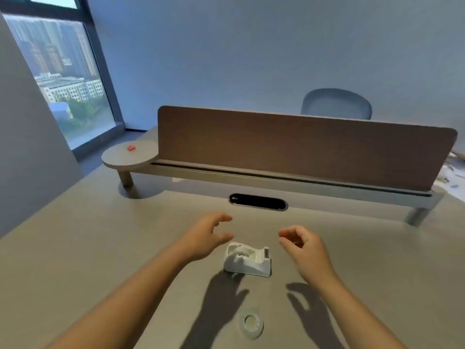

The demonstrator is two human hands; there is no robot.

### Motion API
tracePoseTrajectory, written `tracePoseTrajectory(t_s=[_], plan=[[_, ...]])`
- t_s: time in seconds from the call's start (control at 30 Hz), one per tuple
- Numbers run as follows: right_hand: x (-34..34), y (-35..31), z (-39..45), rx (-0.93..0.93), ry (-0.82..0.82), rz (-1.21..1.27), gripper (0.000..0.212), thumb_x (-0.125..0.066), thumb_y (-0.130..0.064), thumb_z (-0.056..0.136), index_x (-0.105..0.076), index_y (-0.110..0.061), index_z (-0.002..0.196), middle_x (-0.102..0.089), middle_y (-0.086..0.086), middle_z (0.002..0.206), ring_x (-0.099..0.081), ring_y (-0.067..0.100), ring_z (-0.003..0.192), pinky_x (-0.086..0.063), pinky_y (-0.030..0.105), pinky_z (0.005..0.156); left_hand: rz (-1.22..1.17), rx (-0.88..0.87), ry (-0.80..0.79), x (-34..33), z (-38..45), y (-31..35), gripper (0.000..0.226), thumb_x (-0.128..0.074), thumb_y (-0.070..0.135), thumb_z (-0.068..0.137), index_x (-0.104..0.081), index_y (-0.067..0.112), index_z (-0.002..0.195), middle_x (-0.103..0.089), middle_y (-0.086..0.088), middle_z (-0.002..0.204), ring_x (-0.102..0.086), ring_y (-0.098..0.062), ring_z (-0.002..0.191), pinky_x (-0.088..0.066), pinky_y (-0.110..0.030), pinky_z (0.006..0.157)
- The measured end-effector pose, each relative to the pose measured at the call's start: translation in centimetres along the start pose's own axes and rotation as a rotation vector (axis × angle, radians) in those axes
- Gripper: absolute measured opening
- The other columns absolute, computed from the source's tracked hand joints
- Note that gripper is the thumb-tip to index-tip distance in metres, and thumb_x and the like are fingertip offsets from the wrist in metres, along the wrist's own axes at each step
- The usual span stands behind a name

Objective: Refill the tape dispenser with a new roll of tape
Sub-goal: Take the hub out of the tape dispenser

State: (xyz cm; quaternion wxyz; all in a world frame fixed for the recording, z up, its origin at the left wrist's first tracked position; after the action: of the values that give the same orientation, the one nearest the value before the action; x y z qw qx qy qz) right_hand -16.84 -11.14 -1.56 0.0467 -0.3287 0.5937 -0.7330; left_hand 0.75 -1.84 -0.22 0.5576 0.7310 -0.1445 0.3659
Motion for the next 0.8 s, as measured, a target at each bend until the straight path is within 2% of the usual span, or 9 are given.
tracePoseTrajectory(t_s=[0.1,0.17,0.23,0.33,0.47,0.57,0.67,0.8], plan=[[-2.1,1.9,1.6,-0.055,-0.047,-0.039,0.011,-0.054,-0.008,0.083,-0.061,-0.012,0.091,-0.057,-0.004,0.083,-0.053,0.012,0.083,-0.045,0.019,0.069,0.019,0.048,-0.017,-1.4,0.7,-2.6,0.048,-0.055,0.023,0.083,-0.041,0.017,0.128,-0.044,-0.004,0.14,-0.041,-0.019,0.126,-0.033,-0.032,0.104],[-3.8,3.5,2.4,-0.101,-0.078,-0.059,0.011,-0.055,-0.01,0.082,-0.06,-0.015,0.09,-0.056,-0.006,0.083,-0.055,0.02,0.091,-0.052,0.038,0.079,0.019,0.086,-0.042,-2.6,1.4,-4.4,0.05,-0.056,0.023,0.082,-0.039,0.017,0.129,-0.043,-0.005,0.14,-0.041,-0.019,0.126,-0.033,-0.032,0.105],[-5.3,4.9,3.0,-0.116,-0.078,-0.128,0.012,-0.056,-0.012,0.081,-0.06,-0.019,0.089,-0.058,-0.001,0.089,-0.054,0.025,0.097,-0.05,0.047,0.085,0.017,0.114,-0.066,-3.7,2.2,-5.9,0.053,-0.057,0.023,0.082,-0.037,0.017,0.13,-0.041,-0.004,0.142,-0.04,-0.02,0.127,-0.033,-0.034,0.106],[-7.0,7.0,4.0,-0.139,-0.075,-0.252,0.012,-0.056,-0.017,0.08,-0.056,-0.029,0.082,-0.061,0.005,0.1,-0.049,0.027,0.101,-0.046,0.043,0.084,0.026,0.128,-0.108,-5.2,3.7,-7.5,0.057,-0.057,0.025,0.082,-0.033,0.018,0.133,-0.038,-0.005,0.144,-0.038,-0.021,0.128,-0.031,-0.034,0.107],[-8.6,8.7,4.7,-0.151,-0.114,-0.346,0.014,-0.054,-0.02,0.081,-0.06,-0.02,0.094,-0.056,-0.001,0.096,-0.043,0.025,0.105,-0.037,0.037,0.081,-0.003,0.135,-0.14,-6.8,5.3,-8.8,0.064,-0.06,0.023,0.08,-0.028,0.019,0.136,-0.036,-0.007,0.145,-0.039,-0.022,0.128,-0.031,-0.029,0.103],[-9.2,9.4,5.3,-0.117,-0.115,-0.392,0.013,-0.055,-0.025,0.08,-0.06,-0.023,0.092,-0.063,-0.001,0.105,-0.043,0.023,0.107,-0.025,0.03,0.075,-0.028,0.119,-0.148,-7.4,6.1,-9.3,0.065,-0.062,0.02,0.078,-0.031,0.02,0.135,-0.039,-0.007,0.143,-0.04,-0.022,0.128,-0.03,-0.028,0.104],[-9.6,10.2,5.4,-0.146,-0.108,-0.397,0.011,-0.057,-0.03,0.079,-0.06,-0.03,0.089,-0.062,0.001,0.105,-0.042,0.026,0.108,-0.026,0.031,0.078,-0.065,0.09,-0.142,-7.7,6.6,-9.6,0.061,-0.065,0.018,0.075,-0.039,0.019,0.131,-0.047,-0.007,0.138,-0.046,-0.022,0.122,-0.034,-0.031,0.103],[-9.7,10.2,5.4,-0.156,-0.069,-0.337,0.008,-0.06,-0.026,0.078,-0.064,-0.028,0.085,-0.058,0.006,0.106,-0.04,0.027,0.111,-0.026,0.03,0.084,-0.081,0.07,-0.12,-7.7,7.2,-10.0,0.056,-0.067,0.017,0.073,-0.047,0.021,0.125,-0.054,-0.005,0.131,-0.053,-0.021,0.112,-0.039,-0.027,0.096]])
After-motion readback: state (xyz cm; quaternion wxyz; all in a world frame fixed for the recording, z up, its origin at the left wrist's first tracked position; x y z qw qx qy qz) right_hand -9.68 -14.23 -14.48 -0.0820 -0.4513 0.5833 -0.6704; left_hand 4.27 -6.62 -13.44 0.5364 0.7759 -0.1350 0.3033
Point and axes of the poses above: each hand's wrist, its own z-axis towards the middle knuckle, its own x-axis out of the back of the hand, y = z × x, the point moved 2 cm from there along z, towards the middle knuckle
